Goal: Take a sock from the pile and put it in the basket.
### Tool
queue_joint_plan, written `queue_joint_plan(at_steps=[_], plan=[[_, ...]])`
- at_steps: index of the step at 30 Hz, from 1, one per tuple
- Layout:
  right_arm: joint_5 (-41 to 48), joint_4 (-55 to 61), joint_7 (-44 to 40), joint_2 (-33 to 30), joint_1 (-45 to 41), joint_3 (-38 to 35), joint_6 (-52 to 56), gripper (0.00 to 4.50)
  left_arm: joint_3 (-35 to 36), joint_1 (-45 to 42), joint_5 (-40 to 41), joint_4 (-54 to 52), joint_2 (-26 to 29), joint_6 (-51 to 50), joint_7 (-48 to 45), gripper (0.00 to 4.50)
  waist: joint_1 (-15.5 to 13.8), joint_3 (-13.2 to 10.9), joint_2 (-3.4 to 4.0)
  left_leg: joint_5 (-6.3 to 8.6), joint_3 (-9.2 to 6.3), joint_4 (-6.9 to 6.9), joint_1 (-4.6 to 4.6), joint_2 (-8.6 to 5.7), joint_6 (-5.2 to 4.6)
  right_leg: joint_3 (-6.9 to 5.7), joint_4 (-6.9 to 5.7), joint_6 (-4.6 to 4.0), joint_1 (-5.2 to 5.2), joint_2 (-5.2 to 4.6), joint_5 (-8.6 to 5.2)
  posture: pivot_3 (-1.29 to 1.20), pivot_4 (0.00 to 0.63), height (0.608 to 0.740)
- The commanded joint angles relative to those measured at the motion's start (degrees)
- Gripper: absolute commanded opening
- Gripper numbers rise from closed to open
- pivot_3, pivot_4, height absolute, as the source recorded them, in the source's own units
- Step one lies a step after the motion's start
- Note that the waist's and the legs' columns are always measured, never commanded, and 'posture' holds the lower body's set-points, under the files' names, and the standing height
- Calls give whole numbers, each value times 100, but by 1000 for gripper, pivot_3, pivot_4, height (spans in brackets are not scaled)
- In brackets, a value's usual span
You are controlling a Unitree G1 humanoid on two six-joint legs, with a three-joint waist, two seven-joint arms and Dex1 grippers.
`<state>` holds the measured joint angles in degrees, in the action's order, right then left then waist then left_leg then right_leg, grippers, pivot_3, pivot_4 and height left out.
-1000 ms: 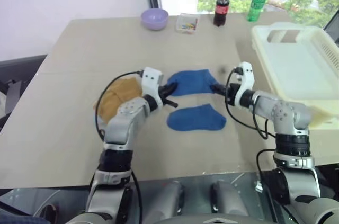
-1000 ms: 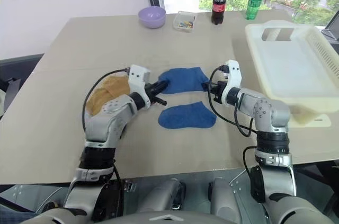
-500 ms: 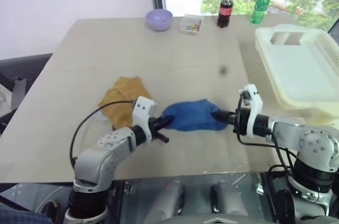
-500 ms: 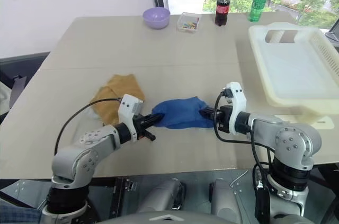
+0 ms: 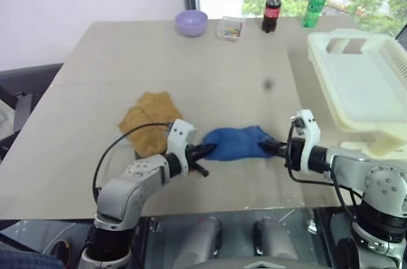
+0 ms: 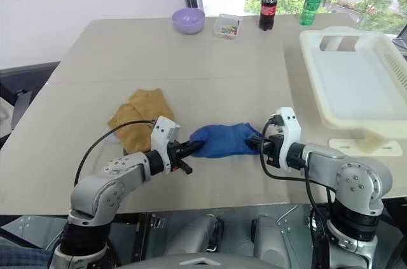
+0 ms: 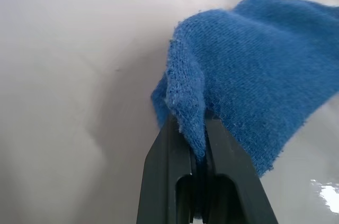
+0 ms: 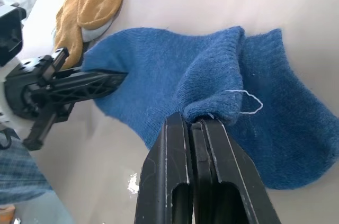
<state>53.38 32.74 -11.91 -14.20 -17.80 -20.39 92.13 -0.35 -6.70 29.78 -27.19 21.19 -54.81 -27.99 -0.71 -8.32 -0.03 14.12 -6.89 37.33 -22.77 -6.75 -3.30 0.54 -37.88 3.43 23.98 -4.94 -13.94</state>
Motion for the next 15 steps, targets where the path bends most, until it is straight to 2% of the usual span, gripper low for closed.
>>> queue_joint_plan(at_steps=[1, 4, 8, 15], plan=[[225, 208, 0, -89, -85, -171, 37, 0, 188, -27, 428, -425, -78, -53, -40, 71, 0, 0, 0, 0, 0, 0, -1, 0, 0, 0, 1, 0, 0, 0, 0, 0, 150, 740], [279, 137, 5, -181, -129, -252, 37, 0, 401, -147, 853, -437, -330, -281, 127, 71, -4, -1, -2, 1, 0, 0, -1, 0, -1, 0, 1, 1, 0, 0, 0, 0, 150, 740], [317, 69, 27, -258, -180, -316, 37, 0, 376, -156, 1035, -489, -277, -432, 184, 71, 6, -2, -2, 3, -1, 0, 0, 1, -5, -2, 1, 1, -1, 1, 0, 0, 150, 740], [247, -16, 30, -350, -144, -334, 37, 0, -38, -121, 595, -213, -55, -168, 262, 71, -5, -2, -2, -4, 0, -1, 0, 1, 6, -1, 3, 1, -1, 0, 0, 0, 150, 740]])
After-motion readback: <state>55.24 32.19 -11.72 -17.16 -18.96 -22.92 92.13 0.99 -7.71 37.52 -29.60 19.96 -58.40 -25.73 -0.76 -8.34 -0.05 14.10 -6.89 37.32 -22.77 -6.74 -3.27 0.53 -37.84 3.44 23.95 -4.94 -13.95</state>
